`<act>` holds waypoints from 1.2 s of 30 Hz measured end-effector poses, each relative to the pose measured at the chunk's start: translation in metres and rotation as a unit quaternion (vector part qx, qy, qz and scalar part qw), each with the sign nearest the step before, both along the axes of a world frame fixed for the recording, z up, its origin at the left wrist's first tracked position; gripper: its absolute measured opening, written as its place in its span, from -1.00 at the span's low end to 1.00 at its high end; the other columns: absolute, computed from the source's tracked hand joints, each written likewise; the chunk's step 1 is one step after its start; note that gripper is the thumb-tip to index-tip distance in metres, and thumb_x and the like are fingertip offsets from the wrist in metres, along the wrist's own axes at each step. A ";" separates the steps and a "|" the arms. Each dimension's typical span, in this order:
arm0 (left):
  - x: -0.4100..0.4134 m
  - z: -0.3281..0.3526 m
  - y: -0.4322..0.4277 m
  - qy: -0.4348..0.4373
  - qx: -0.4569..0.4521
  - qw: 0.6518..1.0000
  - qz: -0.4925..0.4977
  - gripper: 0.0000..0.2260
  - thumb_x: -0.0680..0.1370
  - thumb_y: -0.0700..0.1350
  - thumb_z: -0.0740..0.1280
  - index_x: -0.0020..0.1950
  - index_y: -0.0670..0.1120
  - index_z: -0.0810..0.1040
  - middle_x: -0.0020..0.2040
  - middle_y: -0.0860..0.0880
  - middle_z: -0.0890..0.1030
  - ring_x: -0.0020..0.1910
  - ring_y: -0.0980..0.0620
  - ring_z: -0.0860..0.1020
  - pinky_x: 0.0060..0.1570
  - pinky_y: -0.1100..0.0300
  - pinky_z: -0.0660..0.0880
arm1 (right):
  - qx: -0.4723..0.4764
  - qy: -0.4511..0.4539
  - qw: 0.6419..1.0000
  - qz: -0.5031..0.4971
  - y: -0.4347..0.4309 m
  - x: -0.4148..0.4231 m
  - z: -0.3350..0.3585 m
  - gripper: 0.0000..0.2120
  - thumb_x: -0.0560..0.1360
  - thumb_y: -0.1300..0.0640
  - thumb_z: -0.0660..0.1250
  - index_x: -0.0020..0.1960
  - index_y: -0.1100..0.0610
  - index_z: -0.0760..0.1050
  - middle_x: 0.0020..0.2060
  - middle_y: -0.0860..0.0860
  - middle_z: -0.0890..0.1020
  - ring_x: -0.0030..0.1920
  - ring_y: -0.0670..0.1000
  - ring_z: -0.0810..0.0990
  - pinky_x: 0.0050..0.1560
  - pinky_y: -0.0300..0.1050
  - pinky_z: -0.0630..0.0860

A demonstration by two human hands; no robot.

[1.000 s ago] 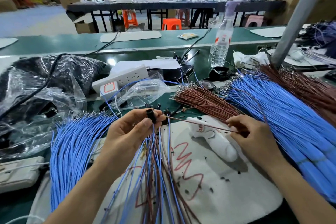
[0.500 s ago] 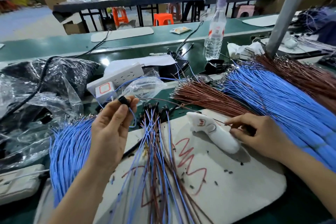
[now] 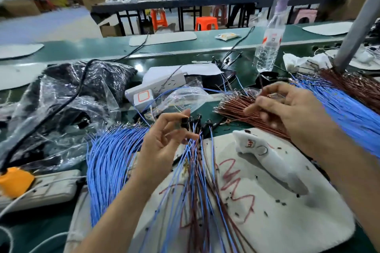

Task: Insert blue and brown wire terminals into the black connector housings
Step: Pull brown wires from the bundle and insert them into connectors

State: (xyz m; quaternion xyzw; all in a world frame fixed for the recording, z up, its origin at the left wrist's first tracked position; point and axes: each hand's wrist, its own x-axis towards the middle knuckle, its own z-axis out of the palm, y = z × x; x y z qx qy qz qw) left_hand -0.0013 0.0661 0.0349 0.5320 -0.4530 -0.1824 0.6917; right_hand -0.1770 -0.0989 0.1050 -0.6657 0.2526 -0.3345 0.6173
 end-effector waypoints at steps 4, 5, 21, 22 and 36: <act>-0.007 -0.001 0.001 -0.090 0.051 0.994 -0.019 -0.83 0.54 -0.31 0.26 0.05 -0.08 0.46 -0.03 -0.02 0.67 -0.02 0.03 0.63 0.07 0.24 0.50 | 0.044 -0.069 0.994 0.068 0.042 0.037 -0.013 -0.93 0.52 0.27 0.26 -0.13 0.25 0.46 -0.26 0.21 0.68 -0.40 0.02 0.59 -0.37 -0.21 0.57; -0.010 -0.001 -0.001 -0.093 0.058 0.994 -0.024 -0.82 0.54 -0.32 0.26 0.05 -0.07 0.46 -0.03 -0.01 0.67 0.00 0.04 0.63 0.09 0.24 0.49 | 0.036 -0.082 0.994 0.054 0.047 0.038 -0.018 -0.92 0.52 0.28 0.26 -0.14 0.27 0.48 -0.27 0.19 0.67 -0.40 0.03 0.61 -0.36 -0.20 0.58; -0.006 -0.001 0.000 -0.159 0.093 0.983 -0.001 -0.74 0.50 -0.29 0.30 0.03 0.07 0.49 -0.04 0.18 0.62 0.03 0.07 0.60 0.15 0.10 0.49 | -0.104 -0.140 0.984 0.036 0.060 0.044 -0.050 -0.91 0.39 0.20 0.37 -0.16 0.21 0.51 -0.32 0.11 0.65 -0.34 0.01 0.65 -0.24 -0.21 0.60; -0.006 -0.001 0.000 -0.159 0.094 0.983 -0.004 -0.76 0.51 -0.29 0.30 0.03 0.04 0.50 -0.03 0.18 0.63 0.04 0.07 0.60 0.14 0.13 0.48 | -0.115 -0.138 0.983 0.030 0.059 0.044 -0.050 -0.92 0.40 0.21 0.37 -0.16 0.22 0.51 -0.33 0.10 0.64 -0.35 -0.02 0.64 -0.24 -0.25 0.59; -0.005 0.002 0.004 -0.206 0.144 0.968 0.012 -0.81 0.49 -0.21 0.35 0.05 0.02 0.59 -0.11 0.19 0.64 -0.19 0.20 0.53 -0.13 0.34 0.38 | -0.187 -0.103 0.977 0.015 0.058 0.041 -0.059 -0.93 0.42 0.19 0.42 -0.16 0.06 0.55 -0.30 -0.03 0.65 -0.29 -0.12 0.63 -0.19 -0.40 0.50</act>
